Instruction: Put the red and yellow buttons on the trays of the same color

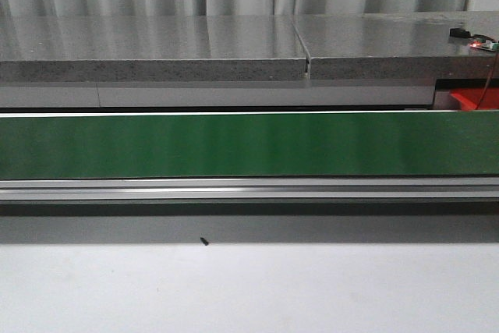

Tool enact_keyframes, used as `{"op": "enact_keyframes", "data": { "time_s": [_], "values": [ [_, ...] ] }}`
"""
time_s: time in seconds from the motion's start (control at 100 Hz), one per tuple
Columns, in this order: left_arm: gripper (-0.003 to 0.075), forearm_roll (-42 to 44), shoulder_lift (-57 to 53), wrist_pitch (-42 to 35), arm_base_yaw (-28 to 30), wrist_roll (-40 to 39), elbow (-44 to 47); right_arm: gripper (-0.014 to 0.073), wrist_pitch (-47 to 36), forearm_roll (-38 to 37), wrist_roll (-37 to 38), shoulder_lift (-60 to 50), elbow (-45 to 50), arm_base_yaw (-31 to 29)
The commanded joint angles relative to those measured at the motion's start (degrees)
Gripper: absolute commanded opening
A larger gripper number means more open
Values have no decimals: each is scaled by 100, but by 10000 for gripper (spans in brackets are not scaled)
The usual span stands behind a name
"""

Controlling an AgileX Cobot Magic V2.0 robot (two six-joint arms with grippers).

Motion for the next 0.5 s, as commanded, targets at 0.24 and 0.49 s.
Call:
{"op": "enact_keyframes", "data": {
  "time_s": [0.24, 0.49],
  "values": [
    [182, -67, -290, -223, -10, 3, -103, -67, -316, 26, -19, -11, -133, 13],
    [182, -203, -932, -271, -10, -674, 354, -67, -316, 26, -19, -11, -133, 13]
  ]
}}
